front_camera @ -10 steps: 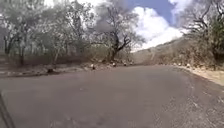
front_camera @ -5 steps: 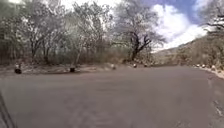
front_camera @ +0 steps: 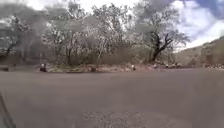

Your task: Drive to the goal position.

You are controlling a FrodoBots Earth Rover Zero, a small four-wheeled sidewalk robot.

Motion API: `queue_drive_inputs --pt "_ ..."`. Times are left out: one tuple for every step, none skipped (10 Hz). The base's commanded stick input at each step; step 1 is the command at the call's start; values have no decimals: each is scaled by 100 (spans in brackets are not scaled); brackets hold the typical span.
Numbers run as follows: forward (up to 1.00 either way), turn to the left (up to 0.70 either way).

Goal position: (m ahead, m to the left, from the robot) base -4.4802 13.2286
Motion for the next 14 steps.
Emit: queue_drive_inputs --pt "0 45" --pt "0 45" --pt "0 45" --pt "0 45" --pt "0 45" --pt "0 45" --pt "0 45" --pt "0 45" --pt "0 45" --pt "0 45" --pt "0 45" --pt "0 45" --pt "0 45" --pt "0 45"
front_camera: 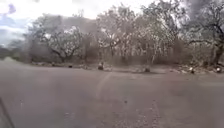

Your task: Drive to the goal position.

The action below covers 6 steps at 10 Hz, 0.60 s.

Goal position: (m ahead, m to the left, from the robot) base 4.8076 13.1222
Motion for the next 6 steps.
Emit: queue_drive_inputs --pt "0 45" --pt "0 45" --pt "0 45" --pt "0 45" --pt "0 45" --pt "0 45"
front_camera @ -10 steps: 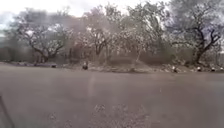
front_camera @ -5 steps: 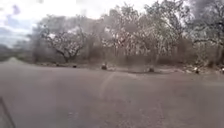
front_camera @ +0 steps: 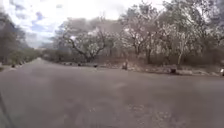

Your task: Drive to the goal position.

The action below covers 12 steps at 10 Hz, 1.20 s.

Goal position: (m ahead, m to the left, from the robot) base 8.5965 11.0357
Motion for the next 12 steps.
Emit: queue_drive_inputs --pt "0 45" --pt "0 45" --pt "0 45" --pt "0 45" --pt "0 45" --pt "0 0" --pt "0 0" --pt "0 0" --pt "0 0" --pt "0 0" --pt "0 0" --pt "0 0"
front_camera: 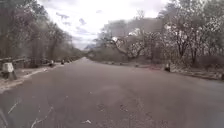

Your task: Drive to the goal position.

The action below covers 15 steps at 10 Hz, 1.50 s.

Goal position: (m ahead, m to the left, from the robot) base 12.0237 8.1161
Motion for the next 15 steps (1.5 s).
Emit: queue_drive_inputs --pt "0 0" --pt "0 0" --pt "70 0" --pt "70 0" --pt "70 0" --pt "70 0" --pt "70 0" --pt "70 0" --pt "70 0" --pt "70 0" --pt "70 0" --pt "70 0" --pt "70 0" --pt "70 0" --pt "70 0"
